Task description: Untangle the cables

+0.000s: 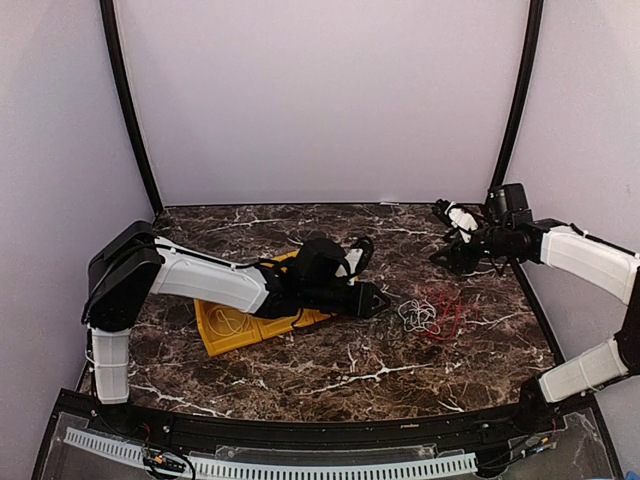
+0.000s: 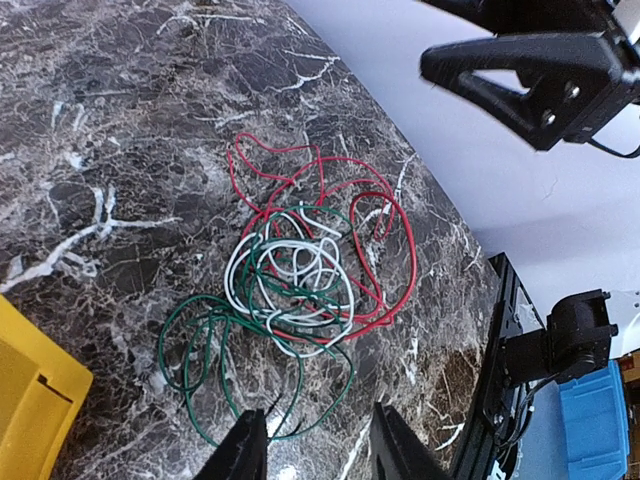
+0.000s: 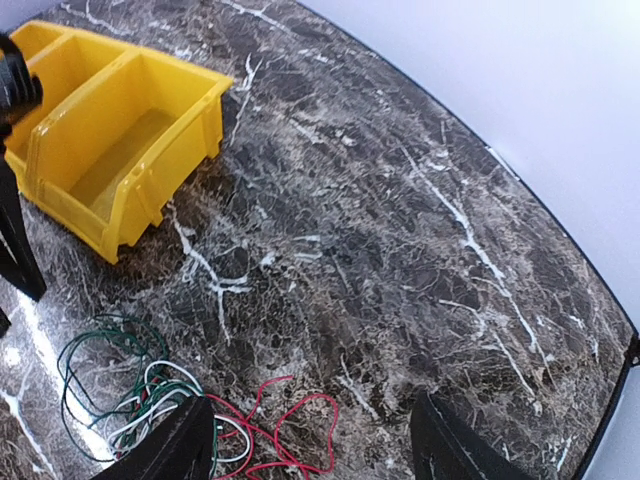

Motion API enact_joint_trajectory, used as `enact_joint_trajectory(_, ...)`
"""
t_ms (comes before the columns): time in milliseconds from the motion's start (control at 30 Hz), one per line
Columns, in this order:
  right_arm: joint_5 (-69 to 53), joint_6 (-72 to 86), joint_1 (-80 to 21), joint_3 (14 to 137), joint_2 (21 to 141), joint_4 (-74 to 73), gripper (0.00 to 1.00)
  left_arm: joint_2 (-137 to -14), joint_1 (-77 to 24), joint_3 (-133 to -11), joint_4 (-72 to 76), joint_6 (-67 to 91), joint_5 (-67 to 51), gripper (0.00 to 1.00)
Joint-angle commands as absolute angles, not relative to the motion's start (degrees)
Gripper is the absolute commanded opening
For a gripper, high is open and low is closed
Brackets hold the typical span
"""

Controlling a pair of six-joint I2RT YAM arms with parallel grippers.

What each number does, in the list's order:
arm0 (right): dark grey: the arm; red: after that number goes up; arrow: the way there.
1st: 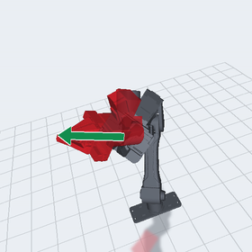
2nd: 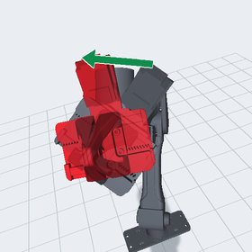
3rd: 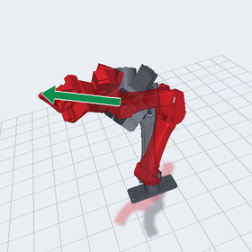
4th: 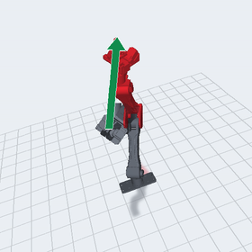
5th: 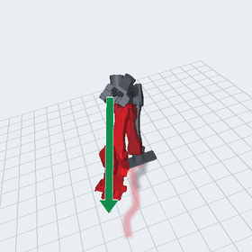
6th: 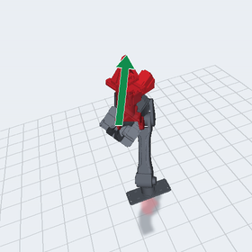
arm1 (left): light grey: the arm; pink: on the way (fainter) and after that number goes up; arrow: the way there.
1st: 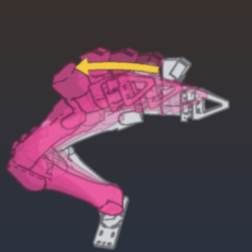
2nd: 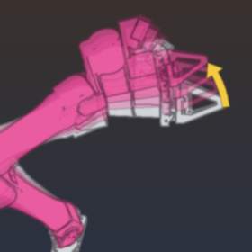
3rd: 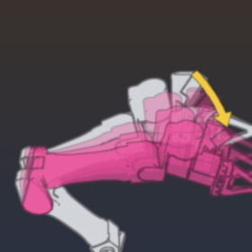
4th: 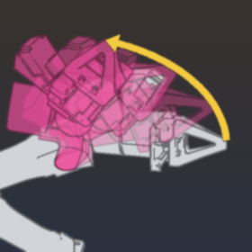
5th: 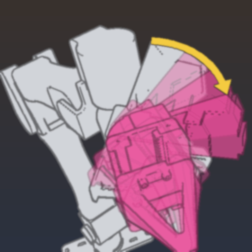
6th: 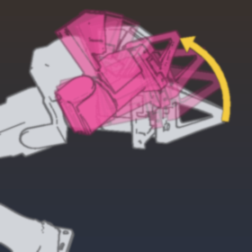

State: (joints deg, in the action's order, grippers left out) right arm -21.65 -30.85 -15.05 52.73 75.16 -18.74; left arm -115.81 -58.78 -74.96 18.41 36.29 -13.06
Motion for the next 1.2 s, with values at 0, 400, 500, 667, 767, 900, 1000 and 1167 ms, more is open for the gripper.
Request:
enact_joint_trajectory(0,-25.92,-25.97,-13.34,47.39,71.84,-11.87,0.69,-118.0,-59.57,-78.17,21.37,39.47,-17.55,0.37)
enact_joint_trajectory(400,-24.48,-29.0,-13.36,44.64,70.35,-12.41,0.69,-129.6,-61.78,-89.58,22.03,43.3,-17.49,0.39)
enact_joint_trajectory(500,-24.97,-29.12,-13.36,44.57,69.54,-12.67,0.69,-130.52,-61.79,-90.27,22.96,46.05,-16.53,0.4)
enact_joint_trajectory(667,-25.41,-29.53,-13.36,44.42,69.65,-12.59,0.69,-132.86,-61.93,-92.59,23.45,47.72,-16.65,0.4)
enact_joint_trajectory(767,-26.41,-29.77,-13.36,44.56,69.94,-13.12,0.69,-134.34,-61.94,-94.74,23.5,48.35,-17.01,0.4)
enact_joint_trajectory(900,-27.84,-30.06,-13.36,44.57,69.54,-13.71,0.69,-136.8,-61.88,-97.58,23.03,48.78,-16.89,0.4)
enact_joint_trajectory(1000,-28.16,-30.19,-13.34,44.48,69.32,-13.69,0.69,-137.82,-61.93,-98.88,23.07,48.88,-16.14,0.39)
enact_joint_trajectory(1167,-28.58,-30.4,-13.36,44.43,69.71,-13.84,0.69,-138.85,-61.79,-100.4,24.27,48.83,-15.44,0.33)
